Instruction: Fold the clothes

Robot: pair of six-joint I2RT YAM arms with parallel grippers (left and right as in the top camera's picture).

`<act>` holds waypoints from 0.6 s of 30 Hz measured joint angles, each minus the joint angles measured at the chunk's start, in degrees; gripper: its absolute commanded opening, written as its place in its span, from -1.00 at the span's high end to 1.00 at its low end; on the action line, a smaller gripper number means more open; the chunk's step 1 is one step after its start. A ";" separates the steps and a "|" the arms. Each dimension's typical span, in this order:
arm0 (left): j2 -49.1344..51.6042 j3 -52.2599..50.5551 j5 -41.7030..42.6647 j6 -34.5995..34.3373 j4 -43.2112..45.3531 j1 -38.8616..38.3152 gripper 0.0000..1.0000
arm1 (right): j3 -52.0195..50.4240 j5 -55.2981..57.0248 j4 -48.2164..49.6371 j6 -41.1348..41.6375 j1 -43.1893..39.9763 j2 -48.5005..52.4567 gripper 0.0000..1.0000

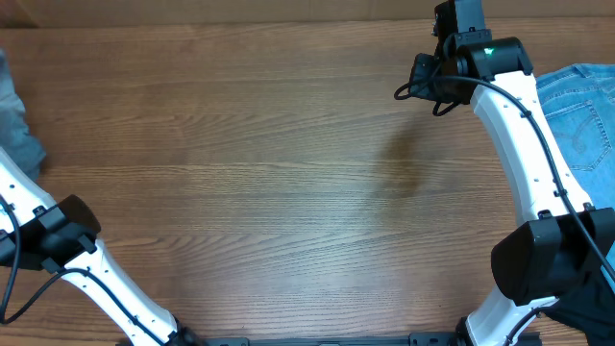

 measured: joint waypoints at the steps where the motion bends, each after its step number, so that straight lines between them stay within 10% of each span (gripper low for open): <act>1: 0.00 -0.04 0.04 1.25 0.33 0.17 0.92 | 0.02 0.02 0.00 0.02 0.00 0.00 0.82; 18: -0.96 -21.46 0.07 14.73 28.61 2.10 0.92 | 0.00 0.24 -0.61 0.00 0.00 0.00 0.92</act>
